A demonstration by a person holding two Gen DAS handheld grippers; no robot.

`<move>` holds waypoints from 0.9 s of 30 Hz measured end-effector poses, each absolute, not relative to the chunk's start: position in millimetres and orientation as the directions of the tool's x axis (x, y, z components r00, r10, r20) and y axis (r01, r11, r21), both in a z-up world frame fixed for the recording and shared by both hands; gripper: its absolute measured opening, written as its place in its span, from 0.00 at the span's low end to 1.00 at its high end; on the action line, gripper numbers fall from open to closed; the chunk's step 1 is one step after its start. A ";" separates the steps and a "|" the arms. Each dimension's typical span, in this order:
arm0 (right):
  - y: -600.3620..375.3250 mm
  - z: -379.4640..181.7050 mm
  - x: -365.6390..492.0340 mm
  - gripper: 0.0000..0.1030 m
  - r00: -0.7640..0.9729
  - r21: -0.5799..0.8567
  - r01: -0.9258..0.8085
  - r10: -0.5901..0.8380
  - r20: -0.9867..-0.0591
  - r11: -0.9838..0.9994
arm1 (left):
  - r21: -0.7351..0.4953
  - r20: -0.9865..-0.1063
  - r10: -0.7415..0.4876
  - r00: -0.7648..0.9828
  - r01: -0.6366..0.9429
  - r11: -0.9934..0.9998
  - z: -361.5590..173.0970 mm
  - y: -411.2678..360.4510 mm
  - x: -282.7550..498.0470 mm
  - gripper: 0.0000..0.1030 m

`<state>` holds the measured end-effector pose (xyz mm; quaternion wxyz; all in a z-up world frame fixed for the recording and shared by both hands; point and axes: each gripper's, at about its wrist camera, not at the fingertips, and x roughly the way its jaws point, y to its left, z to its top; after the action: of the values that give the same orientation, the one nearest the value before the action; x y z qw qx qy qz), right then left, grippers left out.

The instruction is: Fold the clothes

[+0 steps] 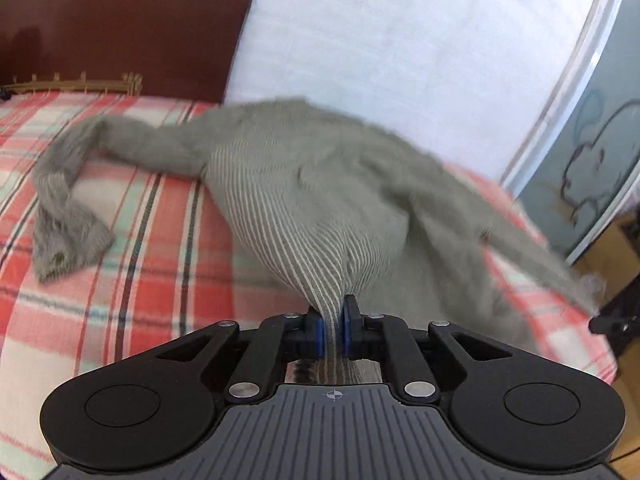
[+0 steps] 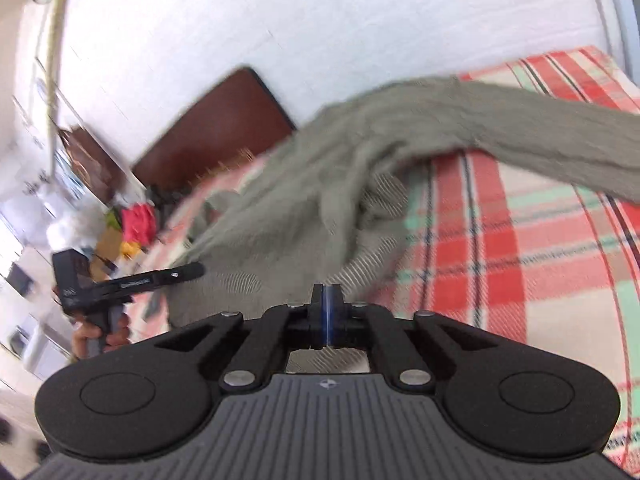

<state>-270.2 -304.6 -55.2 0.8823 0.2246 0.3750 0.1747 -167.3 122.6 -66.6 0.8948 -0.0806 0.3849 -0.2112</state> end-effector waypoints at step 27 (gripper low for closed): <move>-283.1 -51.5 -215.9 0.01 0.559 0.621 -0.301 0.661 -0.500 0.724 | -0.440 -0.534 -0.574 0.621 0.376 0.816 -42.6 146.2 -202.8 0.00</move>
<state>-215.9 -283.1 -51.5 0.8496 0.2405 0.3745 0.2830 -202.8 146.2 -42.6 0.8887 -0.1442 0.3437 -0.2671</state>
